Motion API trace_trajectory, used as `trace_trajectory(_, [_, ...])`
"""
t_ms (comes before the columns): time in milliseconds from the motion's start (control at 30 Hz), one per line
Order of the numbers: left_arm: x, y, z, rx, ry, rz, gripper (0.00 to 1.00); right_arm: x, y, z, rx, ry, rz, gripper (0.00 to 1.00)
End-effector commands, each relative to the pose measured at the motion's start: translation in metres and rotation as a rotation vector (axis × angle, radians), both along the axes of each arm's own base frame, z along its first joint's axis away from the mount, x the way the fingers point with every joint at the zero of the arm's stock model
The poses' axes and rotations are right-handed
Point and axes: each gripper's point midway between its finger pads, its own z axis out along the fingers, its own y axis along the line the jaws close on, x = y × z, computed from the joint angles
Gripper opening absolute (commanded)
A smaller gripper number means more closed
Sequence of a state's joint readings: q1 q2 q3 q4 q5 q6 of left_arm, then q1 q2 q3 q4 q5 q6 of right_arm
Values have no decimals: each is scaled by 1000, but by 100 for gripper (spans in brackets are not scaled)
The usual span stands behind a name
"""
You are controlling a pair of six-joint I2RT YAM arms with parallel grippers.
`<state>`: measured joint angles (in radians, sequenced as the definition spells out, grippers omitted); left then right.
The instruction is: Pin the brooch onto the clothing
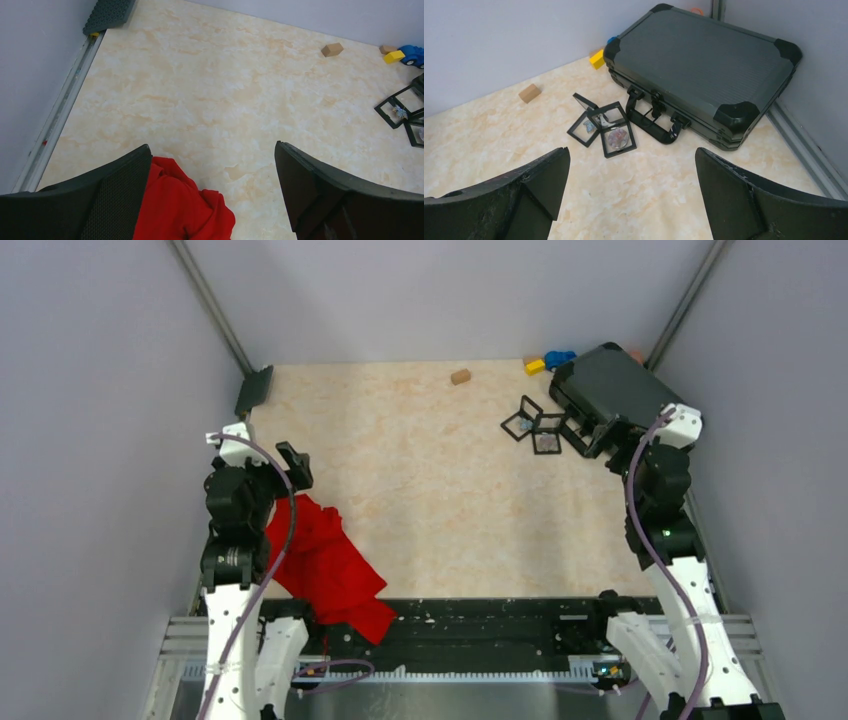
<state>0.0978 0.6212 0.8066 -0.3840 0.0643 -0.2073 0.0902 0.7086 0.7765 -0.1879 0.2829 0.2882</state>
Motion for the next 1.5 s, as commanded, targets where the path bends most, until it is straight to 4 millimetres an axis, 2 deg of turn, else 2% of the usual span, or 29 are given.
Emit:
trace_trajectory(0, [7, 0, 2, -12, -4, 0, 97, 3, 5, -5, -8, 19, 19, 99])
trace_trajectory(100, [9, 9, -13, -41, 49, 63, 97, 4, 7, -9, -1, 17, 29, 99])
trace_trajectory(167, [11, 8, -34, -87, 125, 82, 97, 6, 8, -11, 1, 21, 36, 99])
trace_trajectory(267, [13, -11, -67, -181, 248, 13, 88, 8, 11, -15, 6, 31, 52, 99])
trace_trajectory(367, [14, -28, -97, -276, 316, -10, 86, 9, 15, -19, 8, 40, 71, 99])
trace_trajectory(433, [9, -39, -126, -327, 381, -6, 82, 10, 17, -23, 10, 50, 84, 99])
trace_trajectory(533, [1, -50, -159, -346, 470, 20, 77, 11, 20, -26, 10, 61, 98, 99])
trace_trajectory(633, [-4, -47, -182, -314, 527, 101, 75, 12, 21, -29, 10, 68, 101, 99])
trace_trajectory(767, [-11, -45, -191, -291, 499, 179, 75, 15, 24, -33, 12, 76, 117, 99])
trace_trajectory(967, [-15, -35, -184, -219, 432, 259, 75, 17, 26, -37, 11, 93, 127, 98])
trace_trajectory(1033, [-15, -32, -184, -185, 435, 271, 73, 18, 26, -38, 13, 95, 130, 98])
trace_trajectory(1167, [-15, -33, -197, -163, 491, 276, 63, 18, 27, -39, 9, 102, 134, 98])
trace_trajectory(1300, [-13, -37, -207, -169, 536, 281, 45, 17, 27, -38, 8, 105, 135, 98])
trace_trajectory(1367, [-12, -42, -207, -180, 545, 254, 28, 17, 28, -38, 9, 104, 142, 98])
trace_trajectory(1400, [-10, -46, -206, -186, 544, 233, 11, 17, 29, -38, 10, 105, 147, 98])
trace_trajectory(1433, [-8, -52, -203, -190, 543, 192, 0, 17, 30, -38, 12, 106, 152, 97])
trace_trajectory(1467, [-4, -59, -198, -194, 534, 147, 0, 16, 31, -38, 14, 107, 161, 97])
